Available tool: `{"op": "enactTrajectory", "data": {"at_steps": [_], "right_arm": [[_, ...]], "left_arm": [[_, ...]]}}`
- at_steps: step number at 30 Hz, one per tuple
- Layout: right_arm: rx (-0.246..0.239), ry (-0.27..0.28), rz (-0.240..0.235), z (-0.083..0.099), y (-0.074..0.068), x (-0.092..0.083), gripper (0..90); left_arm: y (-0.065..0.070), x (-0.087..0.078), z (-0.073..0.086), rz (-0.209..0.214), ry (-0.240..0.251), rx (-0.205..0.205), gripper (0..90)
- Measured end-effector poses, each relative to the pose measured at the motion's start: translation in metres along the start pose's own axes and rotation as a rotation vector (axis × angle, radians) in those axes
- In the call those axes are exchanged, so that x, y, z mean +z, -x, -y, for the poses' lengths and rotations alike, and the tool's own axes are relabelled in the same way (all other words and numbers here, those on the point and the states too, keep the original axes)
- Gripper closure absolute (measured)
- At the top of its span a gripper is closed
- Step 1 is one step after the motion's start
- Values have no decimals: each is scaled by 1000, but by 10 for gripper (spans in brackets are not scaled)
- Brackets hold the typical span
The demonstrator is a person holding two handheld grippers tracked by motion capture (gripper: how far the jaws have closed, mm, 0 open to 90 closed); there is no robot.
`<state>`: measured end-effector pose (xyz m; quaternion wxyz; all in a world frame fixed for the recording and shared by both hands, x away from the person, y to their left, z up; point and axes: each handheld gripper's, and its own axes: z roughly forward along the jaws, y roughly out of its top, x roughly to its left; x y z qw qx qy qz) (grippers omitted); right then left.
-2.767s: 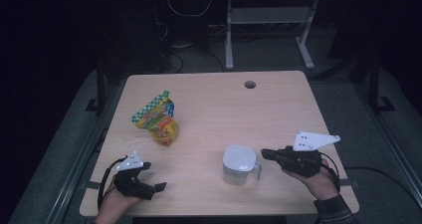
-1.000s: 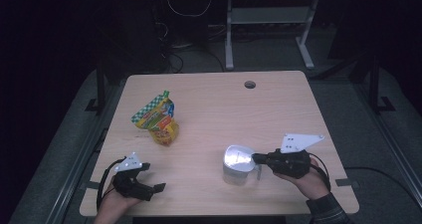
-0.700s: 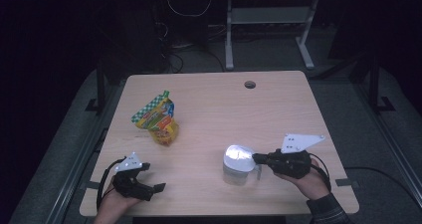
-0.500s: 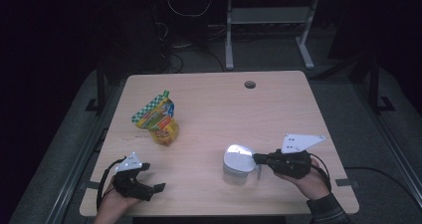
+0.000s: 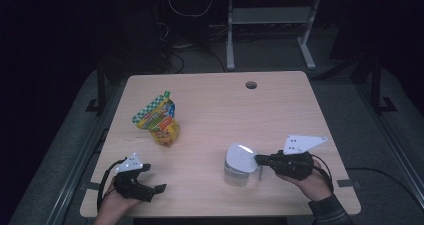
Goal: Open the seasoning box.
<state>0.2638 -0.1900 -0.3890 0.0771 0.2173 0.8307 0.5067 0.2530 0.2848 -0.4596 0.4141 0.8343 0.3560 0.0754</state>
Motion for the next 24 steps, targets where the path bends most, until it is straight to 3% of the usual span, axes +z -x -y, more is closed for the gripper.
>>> {"op": "enactTrajectory", "data": {"at_steps": [24], "right_arm": [[14, -11, 7, 8, 1, -2, 900]], "left_arm": [[0, 0, 0, 1, -2, -5, 0]]}}
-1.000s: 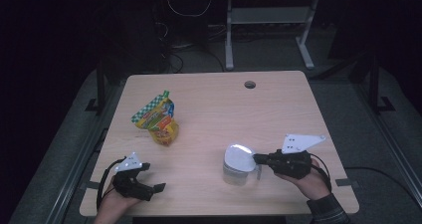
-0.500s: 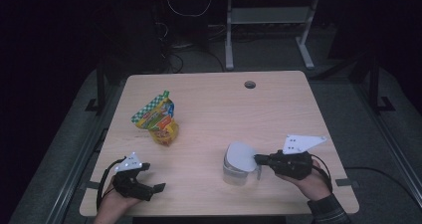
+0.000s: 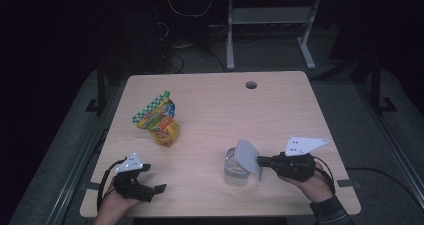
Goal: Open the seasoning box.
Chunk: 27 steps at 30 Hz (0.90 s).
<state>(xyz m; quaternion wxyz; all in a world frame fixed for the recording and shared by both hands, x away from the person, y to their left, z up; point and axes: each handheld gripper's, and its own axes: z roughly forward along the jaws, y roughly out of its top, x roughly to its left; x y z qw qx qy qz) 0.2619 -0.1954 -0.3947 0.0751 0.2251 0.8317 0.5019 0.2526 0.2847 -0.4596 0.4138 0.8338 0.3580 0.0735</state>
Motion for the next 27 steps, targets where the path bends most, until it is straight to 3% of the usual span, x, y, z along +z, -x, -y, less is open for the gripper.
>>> {"op": "enactTrajectory", "data": {"at_steps": [27], "right_arm": [[21, -43, 8, 16, 2, 1, 900]], "left_arm": [[0, 0, 0, 1, 1, -5, 0]]}}
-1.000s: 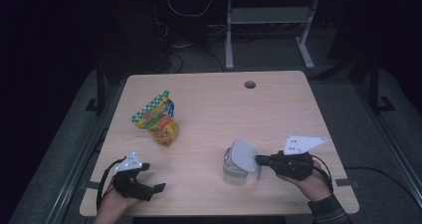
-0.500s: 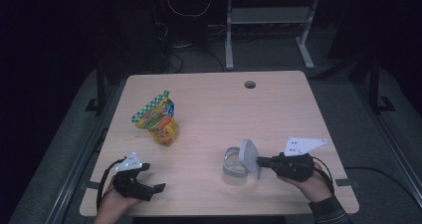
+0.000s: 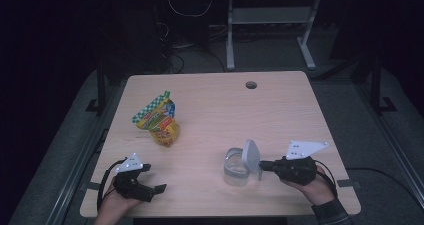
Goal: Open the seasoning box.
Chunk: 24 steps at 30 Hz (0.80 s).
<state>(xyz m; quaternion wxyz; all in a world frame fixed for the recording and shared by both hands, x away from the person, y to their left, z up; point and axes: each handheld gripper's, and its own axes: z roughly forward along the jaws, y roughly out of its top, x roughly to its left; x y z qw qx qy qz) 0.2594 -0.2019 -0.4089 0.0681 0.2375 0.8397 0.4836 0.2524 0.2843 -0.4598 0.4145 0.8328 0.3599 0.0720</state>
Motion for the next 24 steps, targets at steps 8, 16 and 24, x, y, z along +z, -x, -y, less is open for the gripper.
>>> {"op": "enactTrajectory", "data": {"at_steps": [8, 16, 24], "right_arm": [[-5, -42, 18, 5, -1, 4, 900], [27, -10, 18, 14, -5, -10, 900], [30, -52, -32, 22, -16, 2, 900]], "left_arm": [[0, -1, 0, -1, -3, 5, 0], [-1, -1, 0, -3, 1, 8, 0], [1, -1, -1, -2, 4, 7, 0]]}}
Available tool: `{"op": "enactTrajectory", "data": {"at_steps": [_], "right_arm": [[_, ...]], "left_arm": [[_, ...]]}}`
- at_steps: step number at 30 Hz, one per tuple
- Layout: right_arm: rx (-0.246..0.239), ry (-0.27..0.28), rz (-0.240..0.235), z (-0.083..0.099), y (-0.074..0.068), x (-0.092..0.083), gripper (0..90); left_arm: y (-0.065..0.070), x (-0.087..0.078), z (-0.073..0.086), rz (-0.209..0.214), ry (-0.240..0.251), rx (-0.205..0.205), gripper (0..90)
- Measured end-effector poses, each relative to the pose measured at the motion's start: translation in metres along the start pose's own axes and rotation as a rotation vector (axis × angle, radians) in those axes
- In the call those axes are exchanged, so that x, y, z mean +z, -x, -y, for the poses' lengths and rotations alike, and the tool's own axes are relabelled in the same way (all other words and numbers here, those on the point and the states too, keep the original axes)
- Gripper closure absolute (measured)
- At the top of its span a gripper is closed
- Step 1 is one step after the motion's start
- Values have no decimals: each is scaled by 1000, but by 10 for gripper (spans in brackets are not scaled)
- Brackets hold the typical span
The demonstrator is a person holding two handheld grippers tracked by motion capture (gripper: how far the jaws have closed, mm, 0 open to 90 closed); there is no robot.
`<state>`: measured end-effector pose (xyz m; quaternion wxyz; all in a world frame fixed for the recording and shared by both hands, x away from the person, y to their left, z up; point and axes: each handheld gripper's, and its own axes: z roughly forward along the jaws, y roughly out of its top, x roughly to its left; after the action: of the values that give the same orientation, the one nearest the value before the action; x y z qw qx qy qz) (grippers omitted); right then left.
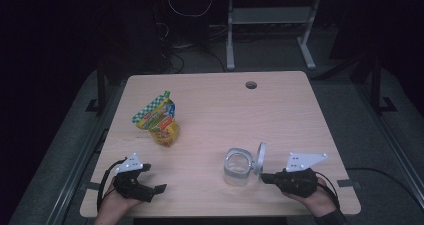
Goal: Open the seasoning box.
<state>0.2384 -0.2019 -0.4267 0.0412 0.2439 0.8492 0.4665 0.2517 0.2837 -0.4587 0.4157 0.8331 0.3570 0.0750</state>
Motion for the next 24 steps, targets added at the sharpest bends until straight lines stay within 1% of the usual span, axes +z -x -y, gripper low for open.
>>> {"op": "enactTrajectory", "data": {"at_steps": [4, 7, 10, 14, 17, 18, 19, 20, 22, 24], "right_arm": [[-2, -10, 1, 0, 0, 7, 900], [-4, -7, -5, 0, 2, 9, 900], [-11, -8, 7, -2, 5, 9, 900], [-6, -4, 15, -4, 10, 8, 900], [-13, 2, 24, -7, 15, 8, 900], [-11, 7, 27, -8, 17, 7, 900], [-9, 7, 31, -9, 19, 7, 900], [-13, 9, 34, -10, 21, 6, 900], [-13, 16, 34, -11, 24, 6, 900], [-19, 21, 44, -13, 27, 6, 900]], "left_arm": [[0, 0, 0, 0, 0, -2, 0], [0, 0, 0, 0, -1, 1, 0], [0, 1, 0, 1, -3, 3, 0], [0, 1, 0, 1, -6, 2, 0], [0, 1, 0, 2, -7, 4, 0], [0, 1, 0, 3, -7, 3, 0], [1, 2, 0, 4, -5, -7, 0], [0, 2, 0, 3, -4, 2, 0], [0, 2, 0, 3, -7, 1, 0], [0, 2, 0, 4, -8, -1, 0]]}}
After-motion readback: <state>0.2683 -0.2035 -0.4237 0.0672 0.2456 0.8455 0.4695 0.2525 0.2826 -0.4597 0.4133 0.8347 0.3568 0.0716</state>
